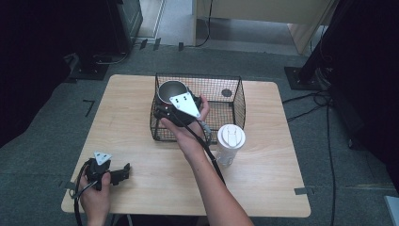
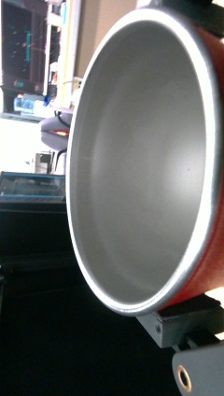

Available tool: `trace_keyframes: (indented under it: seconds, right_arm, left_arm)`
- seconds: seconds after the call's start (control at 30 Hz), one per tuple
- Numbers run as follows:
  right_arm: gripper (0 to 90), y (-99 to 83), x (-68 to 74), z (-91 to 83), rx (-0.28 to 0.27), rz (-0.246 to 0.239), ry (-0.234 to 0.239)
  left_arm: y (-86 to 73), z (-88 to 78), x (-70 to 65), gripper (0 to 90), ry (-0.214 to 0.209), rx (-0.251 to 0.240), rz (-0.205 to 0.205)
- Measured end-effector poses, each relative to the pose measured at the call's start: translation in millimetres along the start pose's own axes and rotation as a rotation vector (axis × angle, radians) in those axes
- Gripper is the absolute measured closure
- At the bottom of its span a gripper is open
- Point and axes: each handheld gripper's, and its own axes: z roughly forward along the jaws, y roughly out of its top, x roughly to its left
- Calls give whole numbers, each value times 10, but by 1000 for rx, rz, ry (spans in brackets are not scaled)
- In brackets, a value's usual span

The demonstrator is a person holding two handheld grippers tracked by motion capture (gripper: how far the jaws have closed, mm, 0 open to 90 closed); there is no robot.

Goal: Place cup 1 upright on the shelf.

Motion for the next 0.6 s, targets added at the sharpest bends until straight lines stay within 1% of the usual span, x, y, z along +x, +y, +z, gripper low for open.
trace_keyframes:
  seconds: [0.07,0.17,0.27,0.4,0.6]
  right_arm:
    - [73,-42,-33,49,9,10,-7]
    - [73,-116,-70,124,26,8,-23]
    - [73,-195,-106,208,44,9,-27]
    - [72,-279,-136,293,74,31,-27]
    - [72,-408,-161,405,120,54,-44]
  left_arm:
    - [0,1,-1,0,1,-1,0]
    - [-1,1,-1,0,1,-1,-1]
    - [-1,1,-1,0,1,-1,-1]
    - [-1,1,-1,0,1,-1,-1]
    - [-1,1,-2,0,1,-1,-2]
